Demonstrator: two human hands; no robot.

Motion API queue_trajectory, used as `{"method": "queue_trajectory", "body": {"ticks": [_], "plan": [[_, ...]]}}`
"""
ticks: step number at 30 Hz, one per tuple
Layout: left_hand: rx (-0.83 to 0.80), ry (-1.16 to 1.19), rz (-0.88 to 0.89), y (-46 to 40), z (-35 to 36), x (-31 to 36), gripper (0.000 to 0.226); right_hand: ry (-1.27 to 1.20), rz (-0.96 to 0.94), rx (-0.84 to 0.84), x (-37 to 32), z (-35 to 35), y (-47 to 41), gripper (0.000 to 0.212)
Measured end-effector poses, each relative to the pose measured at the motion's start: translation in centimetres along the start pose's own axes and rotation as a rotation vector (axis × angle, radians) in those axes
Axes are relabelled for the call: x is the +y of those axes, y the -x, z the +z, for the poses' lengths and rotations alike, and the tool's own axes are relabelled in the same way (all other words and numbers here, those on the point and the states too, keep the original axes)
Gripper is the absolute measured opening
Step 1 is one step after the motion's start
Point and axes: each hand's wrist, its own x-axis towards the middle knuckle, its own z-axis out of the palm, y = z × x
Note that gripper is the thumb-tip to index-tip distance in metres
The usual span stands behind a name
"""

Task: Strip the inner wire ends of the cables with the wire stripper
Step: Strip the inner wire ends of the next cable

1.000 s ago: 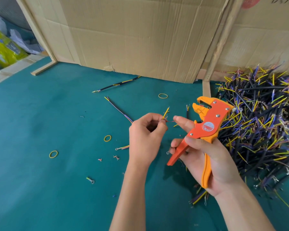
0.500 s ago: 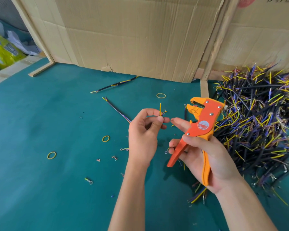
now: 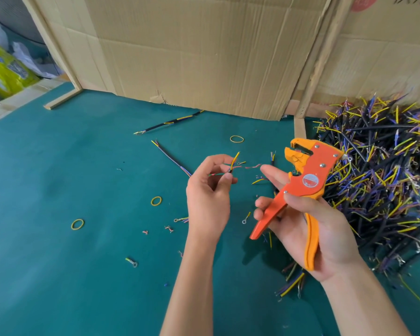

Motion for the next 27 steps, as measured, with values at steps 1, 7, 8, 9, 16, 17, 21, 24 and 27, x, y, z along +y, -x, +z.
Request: {"method": "queue_trajectory", "body": {"ticks": [1,7,8,9,16,17,21,24,27], "plan": [[0.008,-0.013,0.004,0.0,0.1,-0.1,0.034,0.0,-0.003,-0.017,-0.1,0.0,0.0,0.055],[0.069,-0.11,-0.006,0.1,0.3,-0.5,0.033,0.014,0.024,-0.087,0.1,0.5,0.1,0.063],[0.07,-0.144,0.015,0.2,0.3,-0.5,0.034,0.023,0.03,-0.084,0.2,0.6,0.1,0.063],[0.069,-0.181,0.042,0.3,0.4,-0.5,0.034,0.035,0.037,-0.082,0.3,0.7,0.0,0.064],[0.059,-0.132,0.091,0.3,0.3,-0.1,0.033,0.07,0.054,-0.029,0.3,1.3,0.1,0.068],[0.056,-0.101,0.068,0.3,0.4,-0.1,0.031,0.077,0.059,-0.024,0.3,1.4,0.1,0.068],[0.05,-0.049,0.005,0.5,0.6,0.2,0.014,0.109,0.088,-0.02,0.7,1.9,0.2,0.062],[0.089,-0.008,-0.022,0.3,0.5,0.3,0.014,0.112,0.098,-0.034,1.0,2.3,0.1,0.06],[0.034,-0.082,-0.078,0.3,0.4,0.4,0.002,0.123,0.121,-0.034,1.4,2.4,0.1,0.054]]}}
